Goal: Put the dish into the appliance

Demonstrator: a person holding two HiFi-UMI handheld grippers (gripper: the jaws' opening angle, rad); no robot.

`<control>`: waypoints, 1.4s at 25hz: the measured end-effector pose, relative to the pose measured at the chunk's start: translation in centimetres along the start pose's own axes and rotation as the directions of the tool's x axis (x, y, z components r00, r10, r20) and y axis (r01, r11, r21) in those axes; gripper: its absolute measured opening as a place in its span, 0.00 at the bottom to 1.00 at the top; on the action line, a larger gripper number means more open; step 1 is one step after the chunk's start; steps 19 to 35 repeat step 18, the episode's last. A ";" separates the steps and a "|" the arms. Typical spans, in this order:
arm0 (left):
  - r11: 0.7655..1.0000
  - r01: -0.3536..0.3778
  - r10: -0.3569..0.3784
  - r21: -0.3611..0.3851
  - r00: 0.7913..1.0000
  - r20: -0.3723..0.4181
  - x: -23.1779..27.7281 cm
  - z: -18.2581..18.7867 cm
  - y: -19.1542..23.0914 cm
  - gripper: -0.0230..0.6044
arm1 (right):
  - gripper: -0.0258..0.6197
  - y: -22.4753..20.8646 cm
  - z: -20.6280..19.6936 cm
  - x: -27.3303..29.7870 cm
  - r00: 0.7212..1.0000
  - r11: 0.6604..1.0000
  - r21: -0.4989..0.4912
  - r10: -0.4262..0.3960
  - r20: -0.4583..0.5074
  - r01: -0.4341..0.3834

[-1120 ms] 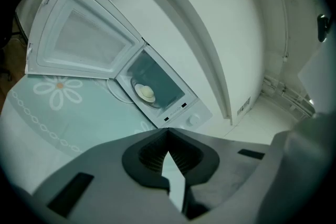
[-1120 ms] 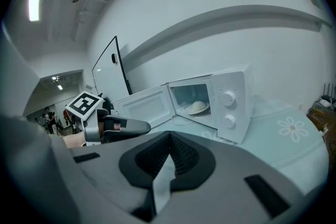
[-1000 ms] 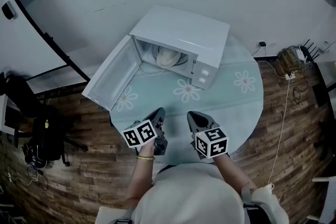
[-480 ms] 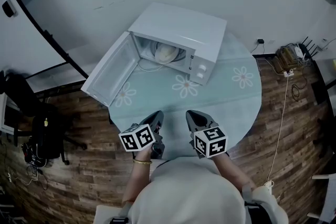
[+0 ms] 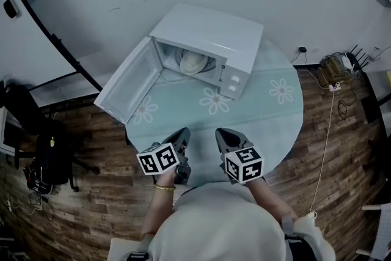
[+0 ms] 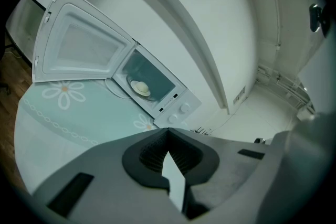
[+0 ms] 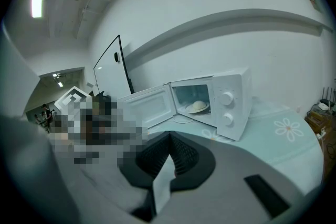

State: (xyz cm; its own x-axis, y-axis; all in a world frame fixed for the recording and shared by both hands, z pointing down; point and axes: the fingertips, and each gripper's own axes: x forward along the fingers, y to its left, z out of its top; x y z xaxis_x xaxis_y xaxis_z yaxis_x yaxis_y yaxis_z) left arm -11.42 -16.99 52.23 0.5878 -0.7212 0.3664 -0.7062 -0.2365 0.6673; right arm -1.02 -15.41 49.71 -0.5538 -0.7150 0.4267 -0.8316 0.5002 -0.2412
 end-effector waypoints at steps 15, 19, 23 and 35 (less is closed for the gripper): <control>1.000 0.014 -0.015 -0.006 1.000 -0.014 0.5 -0.3 -0.4 0.06 | 0.05 -0.1 0.1 0.1 1.000 1.000 0.000 0.000 -0.002 0.000; 1.000 0.013 -0.013 -0.007 1.000 -0.013 0.4 -0.4 -0.3 0.06 | 0.05 0.1 0.0 0.0 1.000 1.000 0.001 0.000 -0.002 0.000; 1.000 0.013 -0.013 -0.007 1.000 -0.013 0.4 -0.4 -0.3 0.06 | 0.05 0.1 0.0 0.0 1.000 1.000 0.001 0.000 -0.002 0.000; 1.000 0.013 -0.013 -0.007 1.000 -0.013 0.4 -0.4 -0.3 0.06 | 0.05 0.1 0.0 0.0 1.000 1.000 0.001 0.000 -0.002 0.000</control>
